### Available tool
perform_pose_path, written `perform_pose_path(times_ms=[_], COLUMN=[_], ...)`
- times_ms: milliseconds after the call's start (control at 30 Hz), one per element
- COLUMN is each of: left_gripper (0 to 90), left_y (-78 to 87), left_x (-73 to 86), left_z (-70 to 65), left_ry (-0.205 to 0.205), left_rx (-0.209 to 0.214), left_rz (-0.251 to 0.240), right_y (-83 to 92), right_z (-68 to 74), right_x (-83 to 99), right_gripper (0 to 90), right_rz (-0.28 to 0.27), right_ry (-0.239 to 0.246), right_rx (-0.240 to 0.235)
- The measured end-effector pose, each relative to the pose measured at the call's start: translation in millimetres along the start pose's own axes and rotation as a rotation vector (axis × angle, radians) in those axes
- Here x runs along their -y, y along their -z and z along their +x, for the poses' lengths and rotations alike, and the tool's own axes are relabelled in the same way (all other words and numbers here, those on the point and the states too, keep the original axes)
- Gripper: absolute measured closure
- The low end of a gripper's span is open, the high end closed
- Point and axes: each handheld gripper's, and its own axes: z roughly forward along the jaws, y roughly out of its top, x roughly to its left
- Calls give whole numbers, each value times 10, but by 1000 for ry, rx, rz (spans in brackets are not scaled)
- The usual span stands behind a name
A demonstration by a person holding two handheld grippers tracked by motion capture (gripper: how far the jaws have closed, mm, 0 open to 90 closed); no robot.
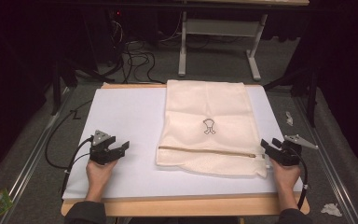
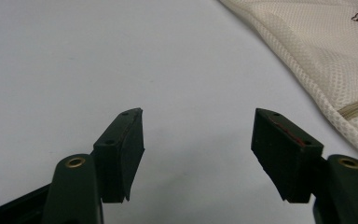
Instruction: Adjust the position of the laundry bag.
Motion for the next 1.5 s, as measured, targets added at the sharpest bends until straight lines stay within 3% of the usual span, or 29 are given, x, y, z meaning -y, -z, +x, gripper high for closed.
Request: perform_pose_path(times_ms=[633, 1167, 1500], left_gripper=[331, 325, 315], left_y=[-40, -185, -329], left_x=[-130, -237, -319], left_z=[-210, -493, -692], left_ry=[-6, -35, -32], left_rx=[85, 152, 206], left_rz=[30, 84, 114], right_y=[81, 126, 106], right_z=[30, 139, 169], right_x=[-22, -66, -71], right_gripper=[475, 519, 513], right_rz=[43, 99, 140], right_ry=[21, 70, 64], right_rx=[-17, -45, -40])
